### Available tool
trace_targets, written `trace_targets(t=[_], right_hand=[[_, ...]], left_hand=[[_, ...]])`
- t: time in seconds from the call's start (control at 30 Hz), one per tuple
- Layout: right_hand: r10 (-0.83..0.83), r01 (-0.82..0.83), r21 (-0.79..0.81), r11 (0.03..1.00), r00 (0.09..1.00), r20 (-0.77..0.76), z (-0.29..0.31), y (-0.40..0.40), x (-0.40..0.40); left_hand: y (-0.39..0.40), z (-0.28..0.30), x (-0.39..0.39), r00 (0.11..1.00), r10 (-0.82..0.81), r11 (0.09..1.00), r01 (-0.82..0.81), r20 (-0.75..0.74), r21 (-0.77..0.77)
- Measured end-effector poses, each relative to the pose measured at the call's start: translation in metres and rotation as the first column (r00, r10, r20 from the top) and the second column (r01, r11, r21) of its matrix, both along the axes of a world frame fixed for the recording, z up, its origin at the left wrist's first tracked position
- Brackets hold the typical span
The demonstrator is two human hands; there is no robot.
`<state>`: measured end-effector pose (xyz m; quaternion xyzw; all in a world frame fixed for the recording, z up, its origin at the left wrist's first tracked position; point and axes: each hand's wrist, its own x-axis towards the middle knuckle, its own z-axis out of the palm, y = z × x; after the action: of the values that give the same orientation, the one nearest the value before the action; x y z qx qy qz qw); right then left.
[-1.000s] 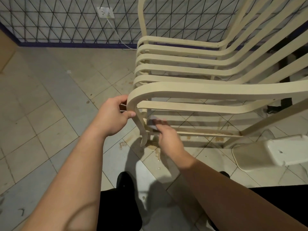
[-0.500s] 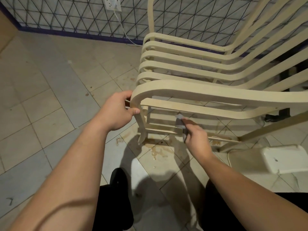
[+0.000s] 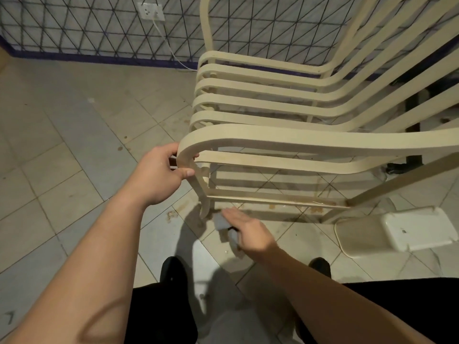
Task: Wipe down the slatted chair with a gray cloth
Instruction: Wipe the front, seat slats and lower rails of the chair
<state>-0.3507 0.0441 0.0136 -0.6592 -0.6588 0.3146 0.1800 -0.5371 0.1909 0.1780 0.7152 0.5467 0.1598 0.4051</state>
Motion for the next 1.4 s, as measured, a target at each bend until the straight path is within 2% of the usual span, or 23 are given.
trace_targets(t=[0.1, 0.2, 0.33, 0.37, 0.47, 0.57, 0.67, 0.73, 0.8, 0.9, 0.93, 1.0, 1.07, 1.13, 1.2, 1.23, 1.3, 1.4], right_hand=[[-0.303, 0.302, 0.050, 0.952, 0.953, 0.015, 0.016, -0.007, 0.033], [-0.389, 0.373, 0.137, 0.918, 0.912, 0.127, 0.026, 0.010, 0.059], [-0.262, 0.295, -0.151, 0.944, 0.943, 0.205, 0.010, 0.034, 0.045], [-0.238, 0.275, -0.171, 0.946, 0.948, 0.210, 0.006, 0.040, 0.035], [-0.178, 0.205, -0.156, 0.966, 0.968, 0.175, -0.003, 0.063, 0.002], [-0.069, 0.076, -0.038, 0.996, 0.985, 0.157, -0.017, 0.074, -0.018], [0.090, -0.101, 0.049, 0.994, 0.976, 0.197, -0.014, 0.062, -0.013], [0.213, -0.229, 0.052, 0.972, 0.952, 0.219, -0.008, 0.049, 0.007], [0.155, -0.174, 0.075, 0.982, 0.963, 0.219, -0.002, 0.039, 0.028], [-0.148, 0.129, 0.109, 0.986, 0.970, 0.195, 0.011, 0.033, 0.029], [-0.190, 0.169, 0.121, 0.978, 0.963, 0.189, 0.014, 0.033, 0.020], [-0.131, 0.117, 0.079, 0.990, 0.968, 0.215, 0.012, 0.033, 0.001], [-0.062, 0.061, 0.011, 0.998, 0.980, 0.190, 0.004, 0.030, -0.010], [-0.006, 0.005, 0.007, 1.000, 0.991, 0.134, -0.001, 0.021, -0.004], [0.006, -0.008, 0.020, 1.000, 0.997, 0.080, -0.001, 0.004, 0.011], [-0.035, 0.034, 0.008, 0.999, 0.999, 0.042, -0.002, -0.007, 0.021], [-0.172, 0.172, -0.027, 0.985, 0.985, -0.023, -0.002, -0.023, 0.046], [-0.377, 0.372, -0.092, 0.924, 0.925, -0.052, 0.001, -0.036, 0.085]], left_hand=[[0.000, 0.000, 0.000, 1.000, 0.007, 1.000, -0.007, -0.004, -0.002], [0.000, 0.001, 0.001, 1.000, 0.011, 1.000, -0.011, -0.010, 0.001], [-0.002, 0.002, 0.002, 1.000, 0.013, 1.000, -0.012, 0.002, -0.005], [-0.002, 0.002, 0.002, 1.000, 0.012, 1.000, -0.012, 0.001, -0.005], [-0.001, 0.001, 0.002, 1.000, 0.006, 1.000, -0.006, 0.004, -0.012], [0.000, 0.000, 0.001, 1.000, 0.000, 1.000, 0.000, 0.006, -0.003], [0.000, 0.000, 0.001, 1.000, -0.008, 1.000, 0.008, 0.009, -0.001], [0.000, -0.001, 0.000, 1.000, -0.011, 1.000, 0.011, 0.012, -0.004], [0.001, -0.001, 0.000, 1.000, -0.010, 1.000, 0.010, 0.004, -0.003], [0.001, 0.000, 0.001, 1.000, -0.005, 1.000, 0.005, -0.024, 0.010], [0.001, 0.001, 0.002, 1.000, -0.004, 1.000, 0.004, -0.019, 0.016], [-0.002, 0.005, 0.003, 1.000, -0.002, 1.000, 0.002, -0.008, -0.004], [-0.003, 0.005, 0.000, 0.996, 0.010, 0.997, -0.017, -0.092, -0.076], [0.000, 0.001, -0.006, 0.943, -0.046, 0.979, -0.023, -0.329, -0.202], [-0.003, -0.004, -0.010, 0.824, -0.220, 0.934, 0.024, -0.522, -0.355], [-0.008, -0.006, -0.007, 0.760, -0.325, 0.906, 0.080, -0.563, -0.415], [-0.025, -0.015, 0.011, 0.683, -0.479, 0.854, 0.217, -0.552, -0.473], [-0.052, -0.046, 0.053, 0.674, -0.569, 0.818, 0.403, -0.472, -0.411]])
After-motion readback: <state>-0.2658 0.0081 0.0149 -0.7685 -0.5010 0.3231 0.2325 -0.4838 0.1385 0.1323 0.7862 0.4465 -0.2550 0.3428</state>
